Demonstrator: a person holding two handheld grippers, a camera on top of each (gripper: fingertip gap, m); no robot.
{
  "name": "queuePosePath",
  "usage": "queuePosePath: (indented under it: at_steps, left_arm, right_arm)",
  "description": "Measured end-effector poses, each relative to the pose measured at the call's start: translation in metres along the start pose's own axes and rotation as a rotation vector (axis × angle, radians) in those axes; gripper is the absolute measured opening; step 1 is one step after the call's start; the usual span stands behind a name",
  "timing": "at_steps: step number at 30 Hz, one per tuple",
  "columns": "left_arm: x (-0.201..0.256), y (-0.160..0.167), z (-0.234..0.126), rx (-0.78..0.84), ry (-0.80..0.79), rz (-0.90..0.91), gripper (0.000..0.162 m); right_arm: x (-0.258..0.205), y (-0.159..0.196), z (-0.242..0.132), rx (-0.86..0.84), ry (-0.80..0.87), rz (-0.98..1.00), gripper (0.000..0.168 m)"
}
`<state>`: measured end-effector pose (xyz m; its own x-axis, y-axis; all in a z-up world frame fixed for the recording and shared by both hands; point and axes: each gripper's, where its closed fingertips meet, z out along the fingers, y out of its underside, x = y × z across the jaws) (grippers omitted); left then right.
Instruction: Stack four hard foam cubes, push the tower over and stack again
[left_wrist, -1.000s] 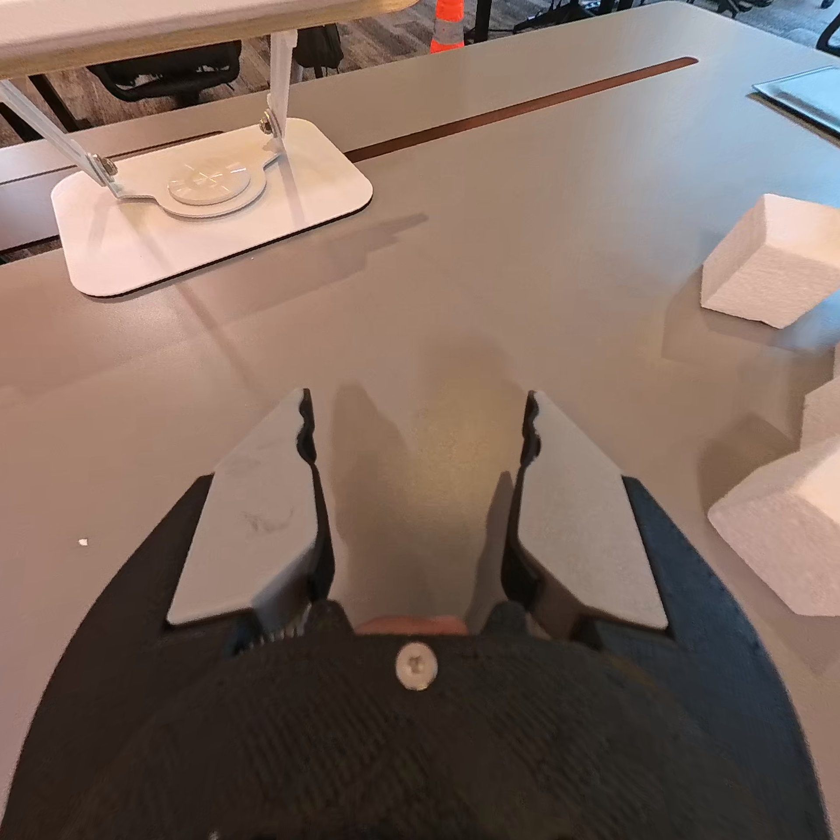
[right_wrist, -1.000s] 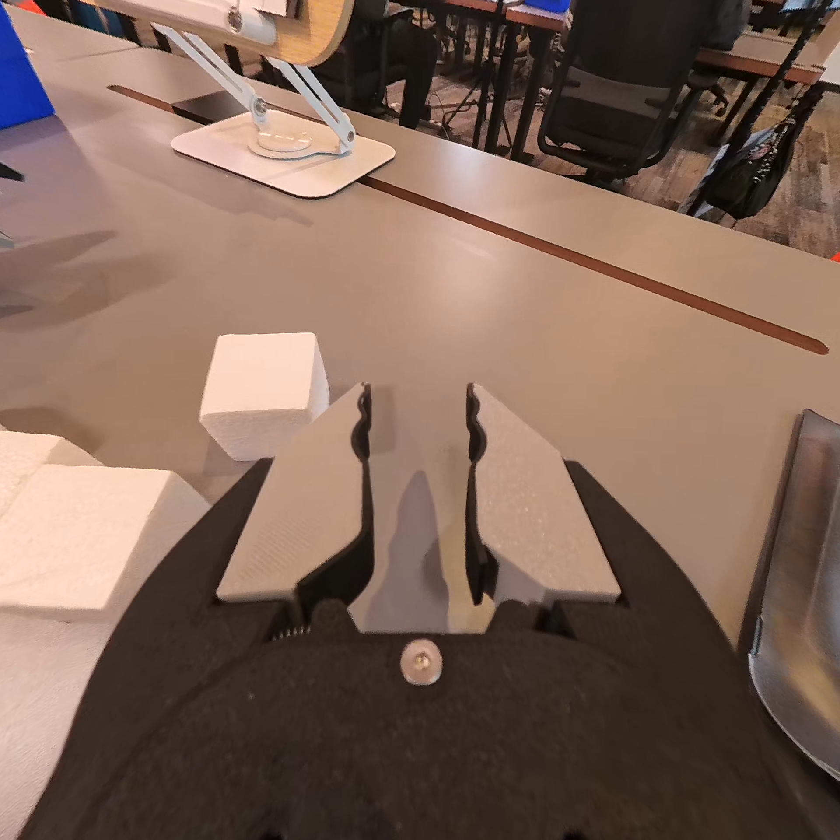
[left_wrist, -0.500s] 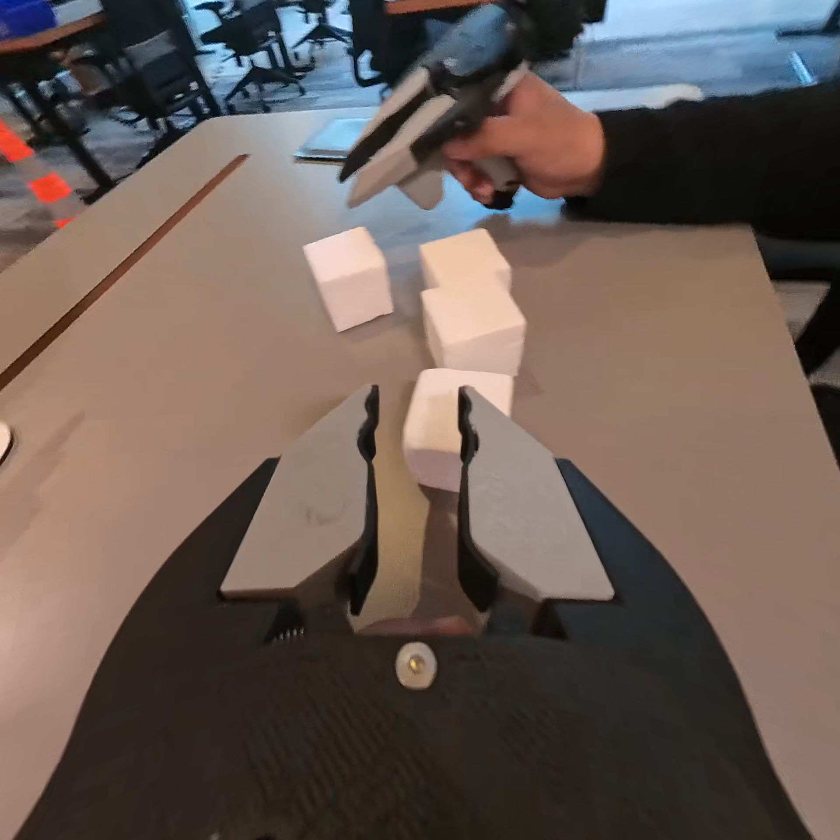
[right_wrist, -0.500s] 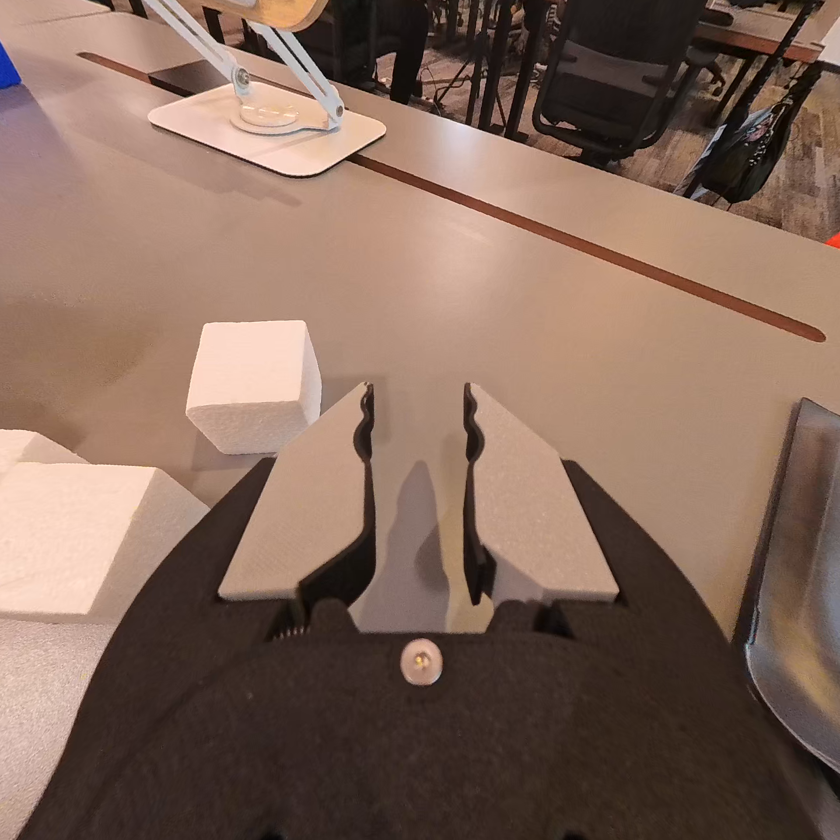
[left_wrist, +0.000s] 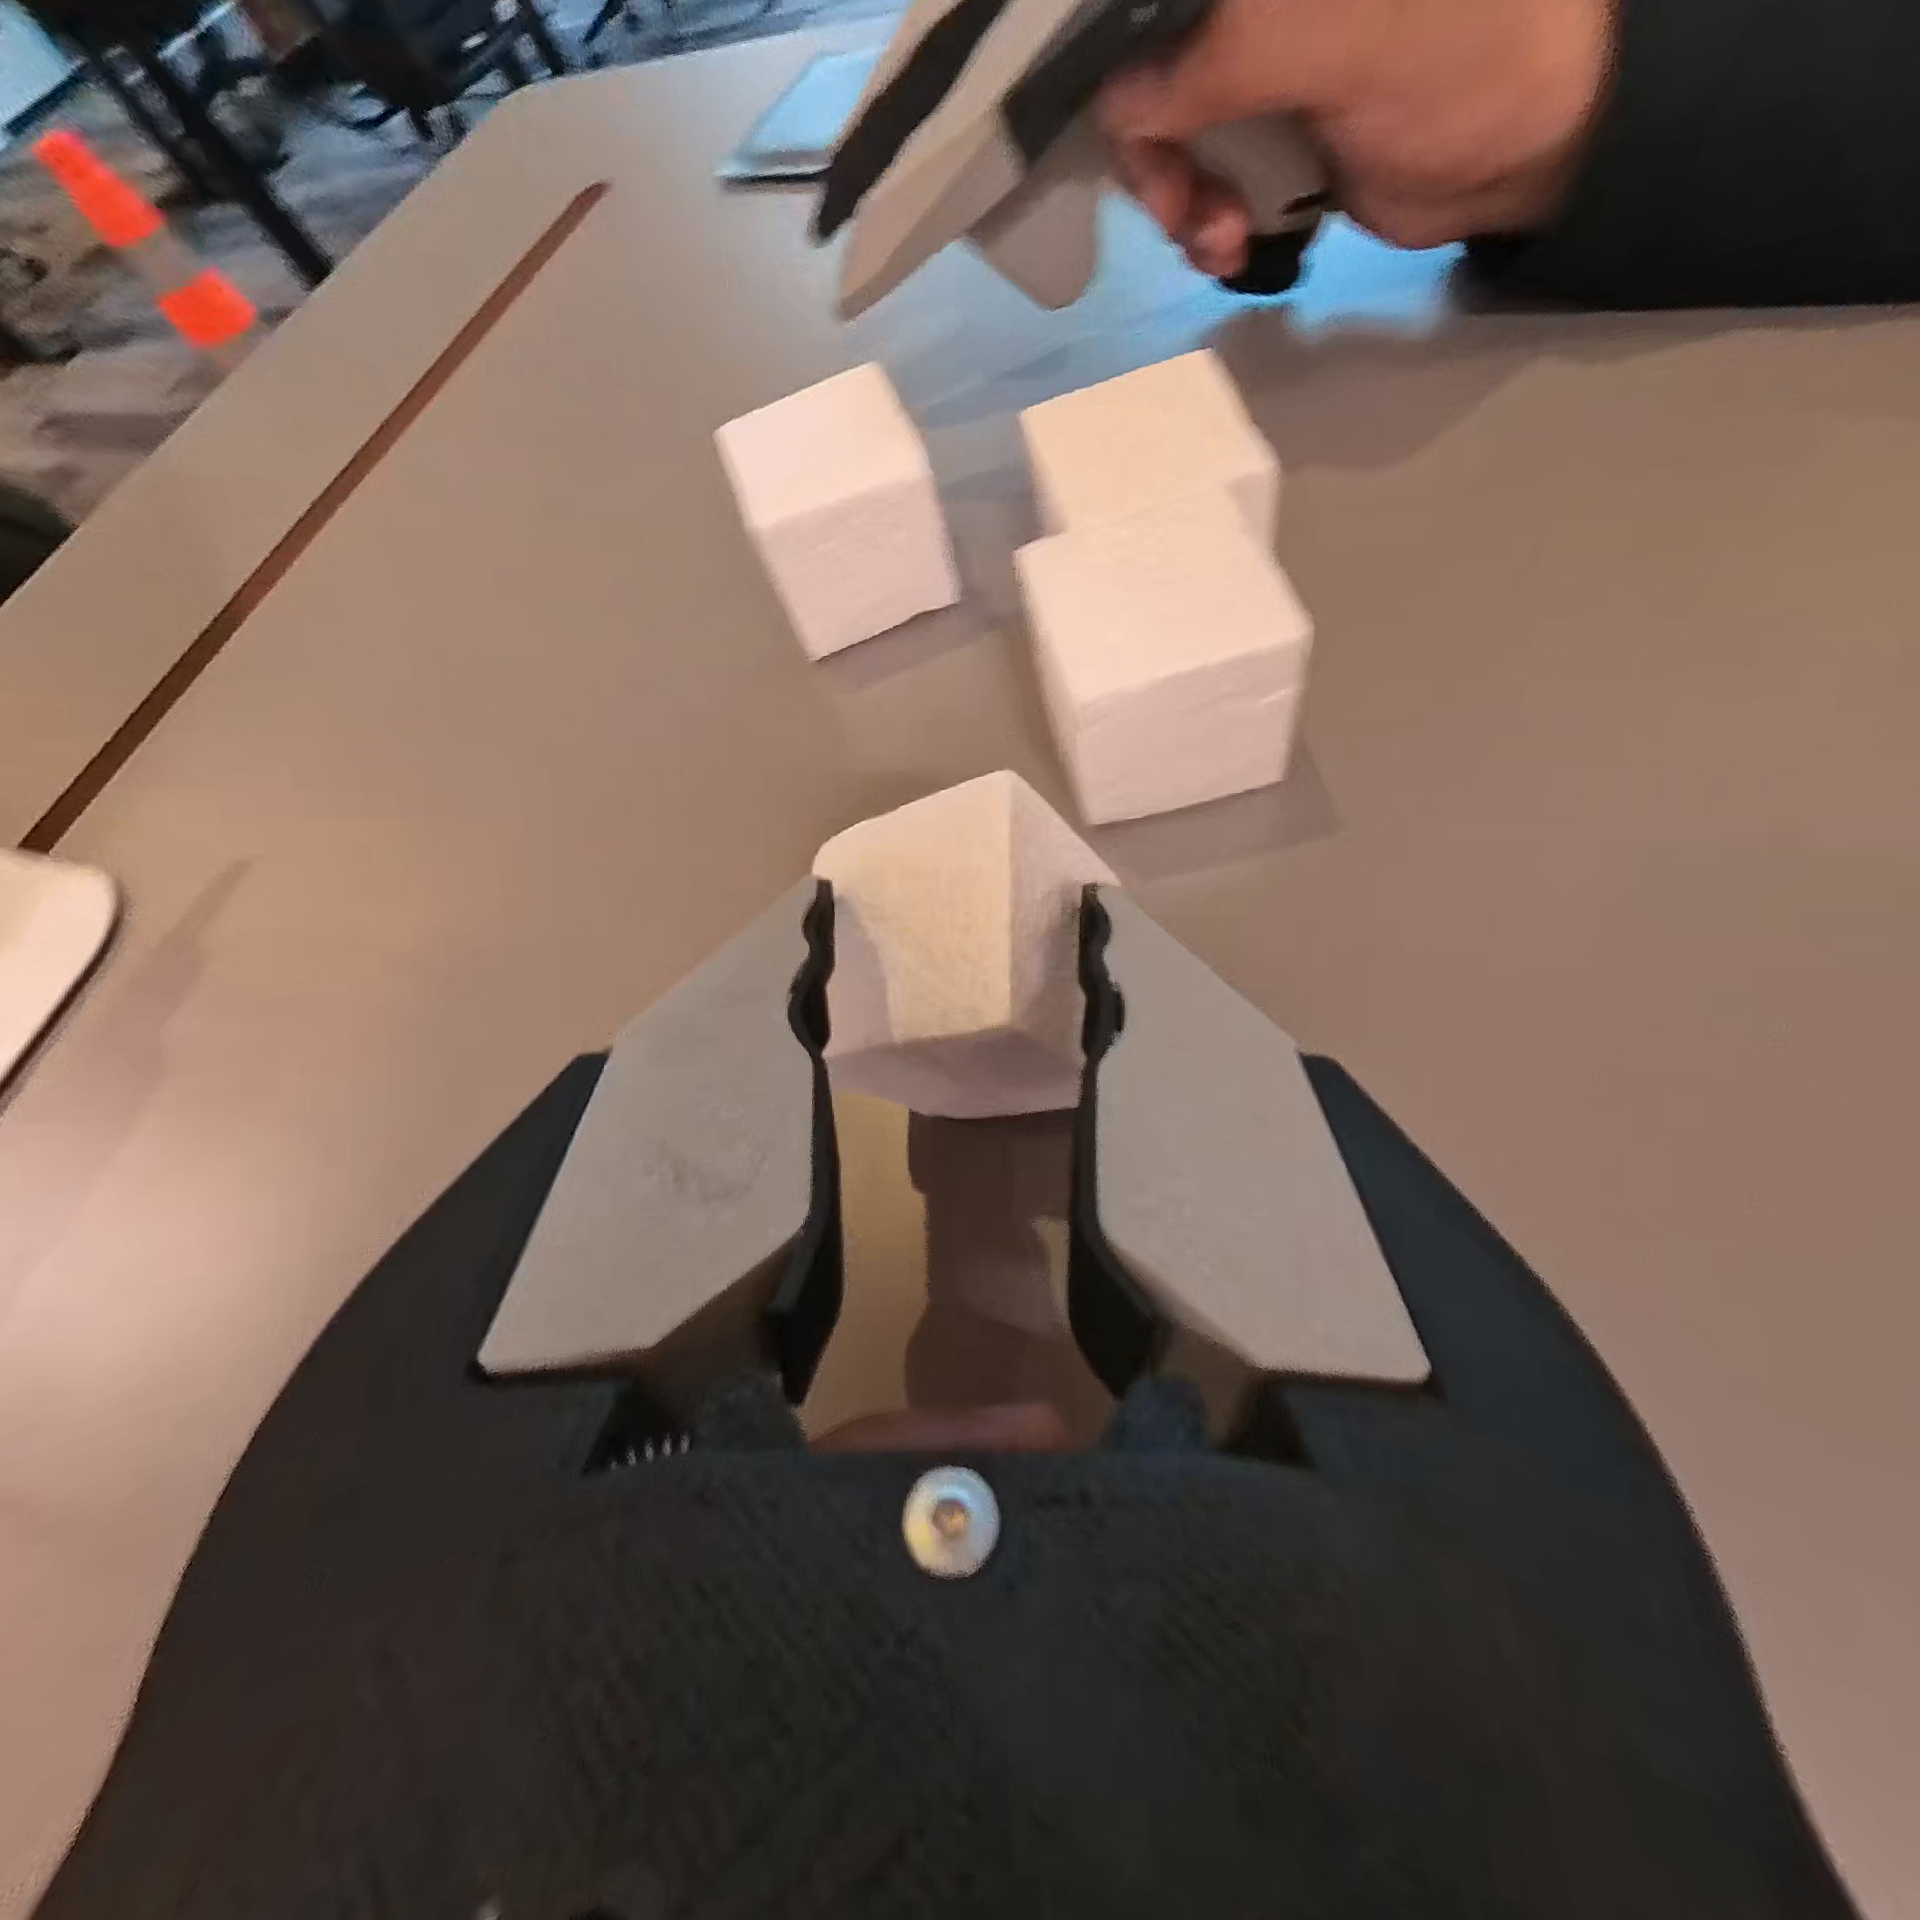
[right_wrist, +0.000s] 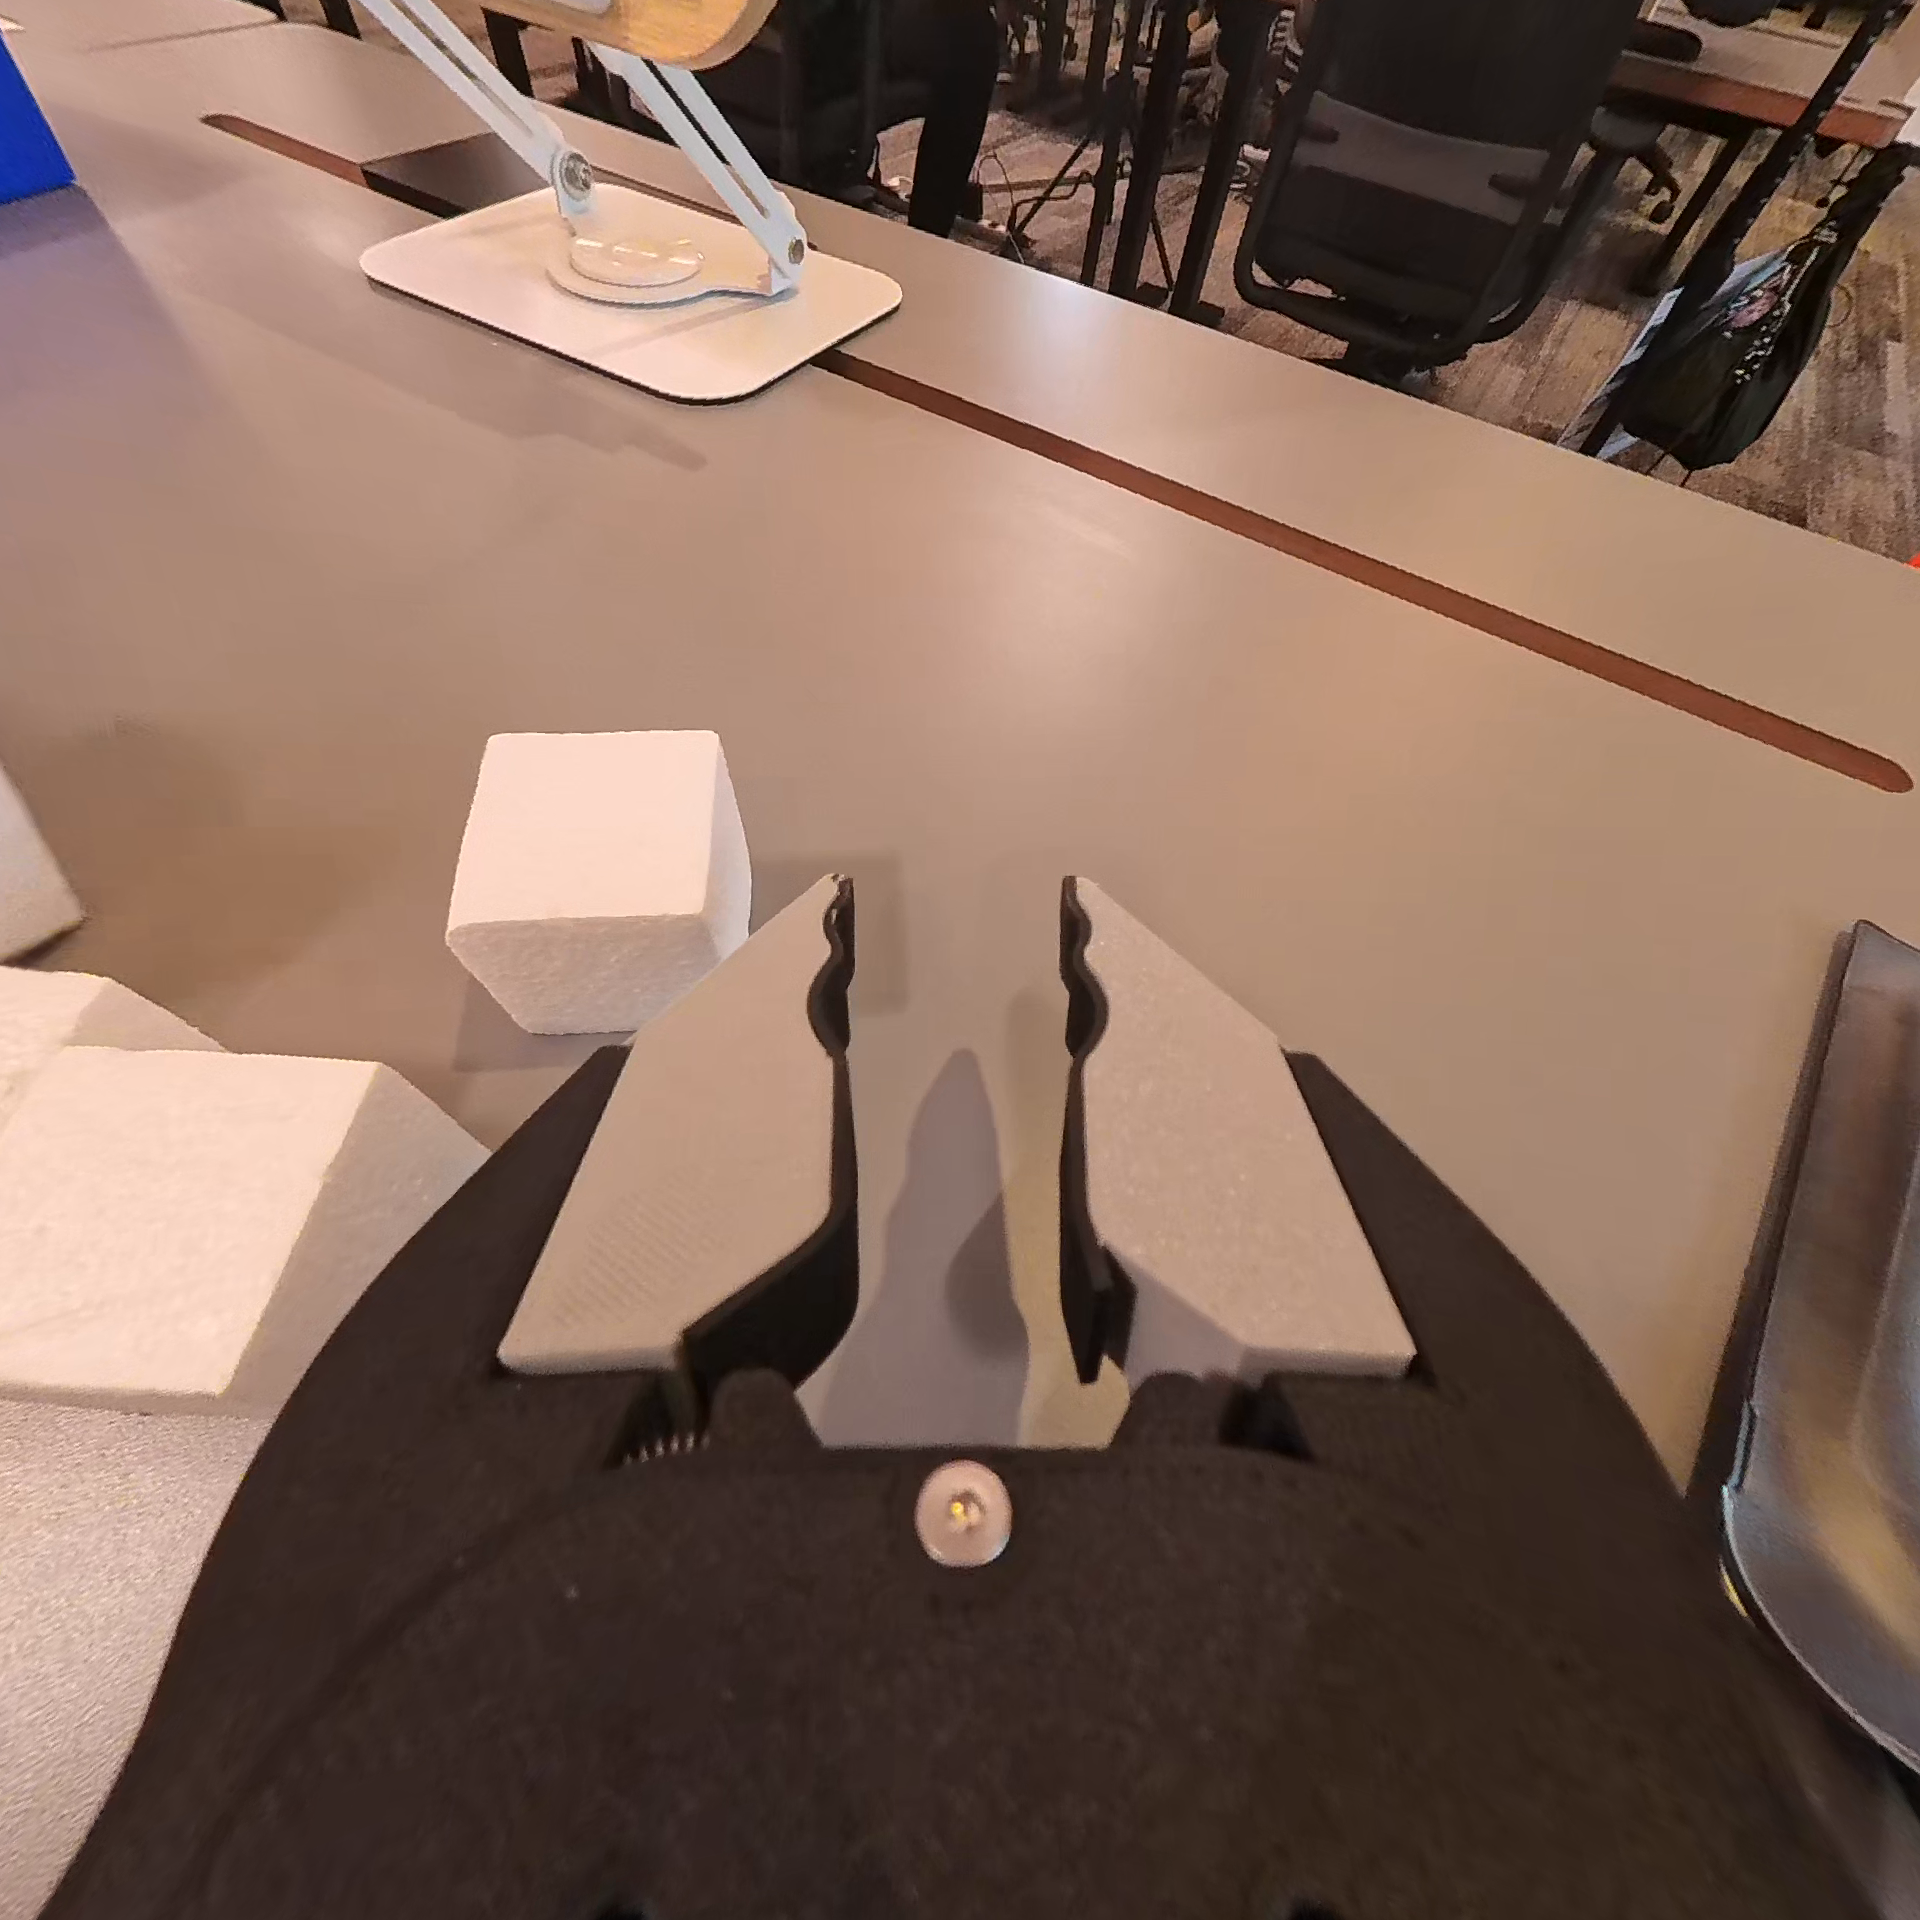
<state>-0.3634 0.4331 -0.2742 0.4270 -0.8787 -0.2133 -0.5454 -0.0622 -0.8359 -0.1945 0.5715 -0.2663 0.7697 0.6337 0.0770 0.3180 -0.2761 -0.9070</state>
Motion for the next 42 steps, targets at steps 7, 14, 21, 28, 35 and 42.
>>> queuePosePath:
  at_steps: [7, 14, 21, 28, 35, 42]
  left_arm:
    - [-0.059, 0.024, -0.012, -0.021, -0.181, -0.285, 0.057]
    - [-0.072, 0.015, -0.027, 0.098, -0.166, -0.417, 0.068]
    - [-0.075, 0.02, -0.027, 0.083, -0.171, -0.455, 0.082]
    - [-0.088, 0.054, -0.019, -0.102, -0.306, -0.401, 0.082]
    - [-0.09, 0.061, -0.019, -0.151, -0.341, -0.367, 0.057]
    - [-0.105, 0.057, -0.037, -0.076, -0.39, -0.452, 0.057]
  right_arm:
    - [-0.001, 0.0, -0.001, 0.002, -0.001, 0.0, 0.037]
    - [-0.002, -0.001, -0.001, 0.003, -0.005, -0.001, 0.037]
    - [-0.003, 0.0, 0.0, -0.001, -0.008, -0.007, 0.037]
    - [-0.004, 0.001, 0.001, -0.005, -0.009, -0.008, 0.037]
    - [-0.004, 0.001, 0.001, -0.004, -0.011, -0.007, 0.037]
    - [-0.005, 0.002, 0.002, -0.009, -0.012, -0.012, 0.037]
